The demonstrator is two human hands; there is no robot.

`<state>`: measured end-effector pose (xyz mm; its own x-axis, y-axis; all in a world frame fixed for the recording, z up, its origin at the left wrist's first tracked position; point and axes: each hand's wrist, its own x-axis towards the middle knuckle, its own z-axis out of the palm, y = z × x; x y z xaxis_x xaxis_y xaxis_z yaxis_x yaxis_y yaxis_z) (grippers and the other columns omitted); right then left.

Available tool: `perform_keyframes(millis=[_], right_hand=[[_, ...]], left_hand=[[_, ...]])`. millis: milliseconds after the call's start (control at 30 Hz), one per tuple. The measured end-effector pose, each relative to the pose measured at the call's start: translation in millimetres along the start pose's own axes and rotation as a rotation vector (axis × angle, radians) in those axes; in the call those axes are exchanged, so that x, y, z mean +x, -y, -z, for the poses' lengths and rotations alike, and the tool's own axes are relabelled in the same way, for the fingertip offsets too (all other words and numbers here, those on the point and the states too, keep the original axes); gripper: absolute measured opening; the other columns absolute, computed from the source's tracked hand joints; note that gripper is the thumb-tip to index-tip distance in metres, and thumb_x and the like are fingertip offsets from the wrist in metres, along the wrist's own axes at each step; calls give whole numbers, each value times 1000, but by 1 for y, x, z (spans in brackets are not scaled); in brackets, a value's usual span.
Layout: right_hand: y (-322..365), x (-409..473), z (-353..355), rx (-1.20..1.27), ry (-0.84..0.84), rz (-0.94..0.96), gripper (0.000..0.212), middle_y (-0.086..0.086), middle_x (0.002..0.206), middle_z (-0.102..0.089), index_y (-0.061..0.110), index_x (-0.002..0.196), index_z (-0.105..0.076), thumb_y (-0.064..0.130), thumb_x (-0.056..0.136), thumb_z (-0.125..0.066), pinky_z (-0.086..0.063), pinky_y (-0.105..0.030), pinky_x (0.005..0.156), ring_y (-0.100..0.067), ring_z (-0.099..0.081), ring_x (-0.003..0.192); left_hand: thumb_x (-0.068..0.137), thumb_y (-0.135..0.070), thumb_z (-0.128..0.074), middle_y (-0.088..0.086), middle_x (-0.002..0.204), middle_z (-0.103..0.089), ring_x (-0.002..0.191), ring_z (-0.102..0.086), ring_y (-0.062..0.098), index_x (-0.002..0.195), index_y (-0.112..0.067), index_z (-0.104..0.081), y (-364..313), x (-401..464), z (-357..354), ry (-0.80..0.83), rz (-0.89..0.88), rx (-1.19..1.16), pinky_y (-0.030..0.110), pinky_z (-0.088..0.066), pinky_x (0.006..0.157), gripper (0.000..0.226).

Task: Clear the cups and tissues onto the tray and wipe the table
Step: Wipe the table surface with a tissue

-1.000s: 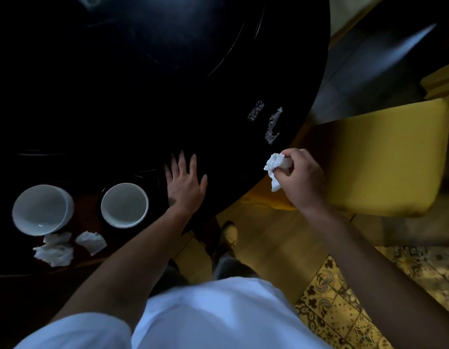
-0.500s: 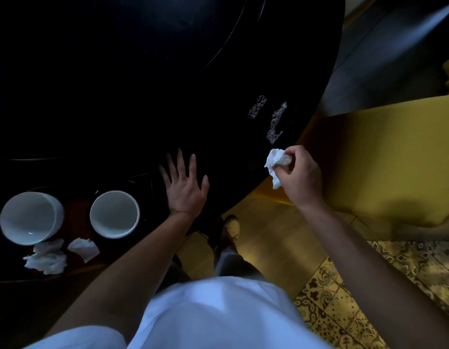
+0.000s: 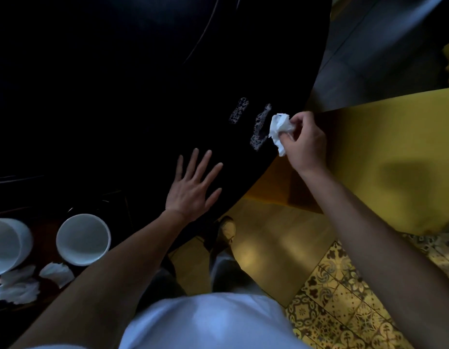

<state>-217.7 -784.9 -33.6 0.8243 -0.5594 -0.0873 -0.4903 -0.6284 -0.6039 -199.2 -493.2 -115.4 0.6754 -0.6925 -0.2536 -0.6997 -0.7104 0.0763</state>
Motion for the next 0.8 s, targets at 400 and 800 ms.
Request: perform_keyframes(millis=[400, 800], right_hand=[[-20, 103, -12, -15, -9, 44, 22, -4, 106, -70, 14, 103, -76, 18, 84, -65, -48, -19, 77, -16, -65, 91], [-23, 131, -54, -165, -50, 171, 19, -11, 115, -60, 12, 107, -69, 23, 94, -61, -39, -18, 78, -26, -62, 102]], left_hand=[[98, -68, -23, 8, 172, 1, 158, 6, 33, 161, -30, -17, 1, 4, -4, -2, -2, 22, 60, -10, 124, 74], [96, -67, -26, 9, 171, -4, 158, 3, 34, 161, -30, -21, 2, 4, -6, -28, 6, 32, 59, -10, 125, 75]])
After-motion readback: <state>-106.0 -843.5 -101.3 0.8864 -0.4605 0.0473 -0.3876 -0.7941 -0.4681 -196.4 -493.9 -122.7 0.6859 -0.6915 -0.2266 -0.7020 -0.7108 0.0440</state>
